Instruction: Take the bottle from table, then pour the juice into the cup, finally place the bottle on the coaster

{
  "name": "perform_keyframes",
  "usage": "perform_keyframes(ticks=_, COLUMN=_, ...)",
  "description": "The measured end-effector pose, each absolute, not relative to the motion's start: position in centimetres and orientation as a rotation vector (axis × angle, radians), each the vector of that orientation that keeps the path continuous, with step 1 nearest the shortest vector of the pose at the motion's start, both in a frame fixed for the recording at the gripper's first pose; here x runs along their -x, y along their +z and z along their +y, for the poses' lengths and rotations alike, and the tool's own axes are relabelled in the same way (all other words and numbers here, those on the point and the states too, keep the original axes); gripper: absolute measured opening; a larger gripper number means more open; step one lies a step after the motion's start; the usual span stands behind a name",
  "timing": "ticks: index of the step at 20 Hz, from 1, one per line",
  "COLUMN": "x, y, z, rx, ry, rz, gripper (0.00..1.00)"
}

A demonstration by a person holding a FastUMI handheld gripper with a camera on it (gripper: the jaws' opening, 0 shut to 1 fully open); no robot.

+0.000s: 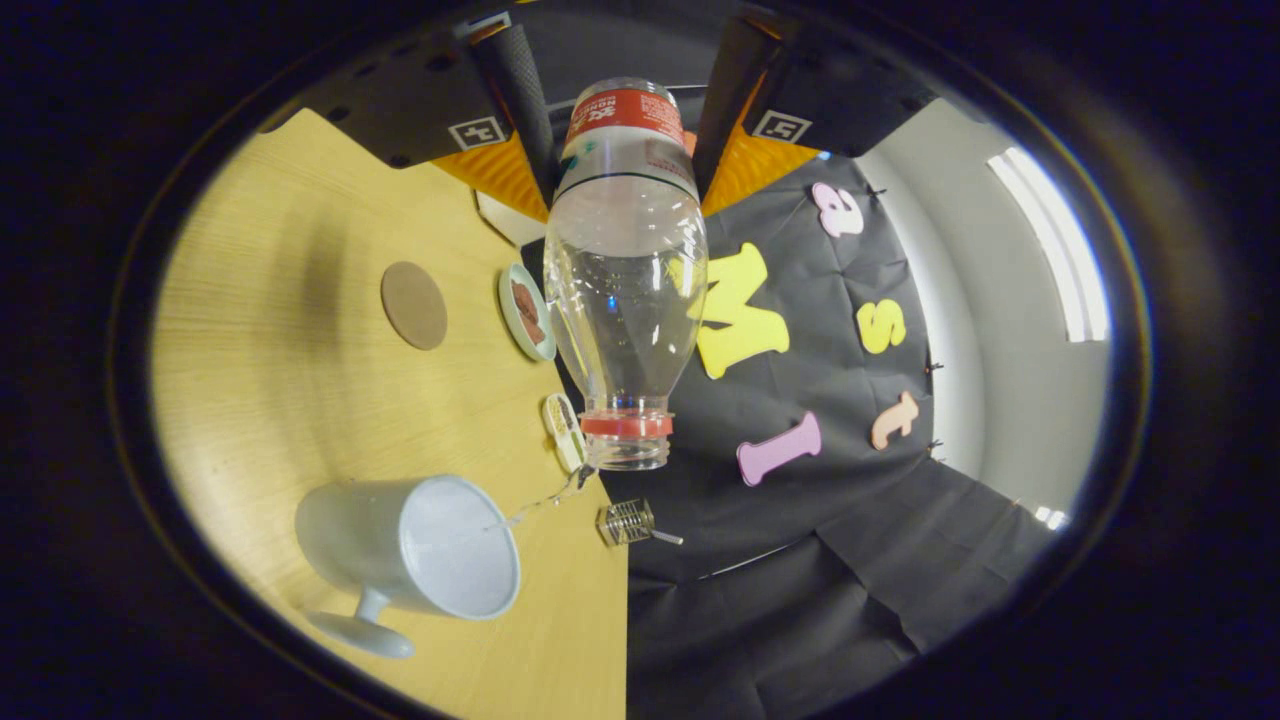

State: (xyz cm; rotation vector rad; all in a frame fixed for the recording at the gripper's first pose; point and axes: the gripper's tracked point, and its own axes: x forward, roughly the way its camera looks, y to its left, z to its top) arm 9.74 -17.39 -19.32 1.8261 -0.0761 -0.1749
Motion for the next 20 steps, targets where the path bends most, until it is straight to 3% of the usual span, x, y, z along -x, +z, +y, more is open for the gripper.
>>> perform_keyframes(ticks=20, x=-10.1, y=-17.6, z=-17.7, rx=-1.924, ry=-0.187, rz=-0.08, gripper=0.74)
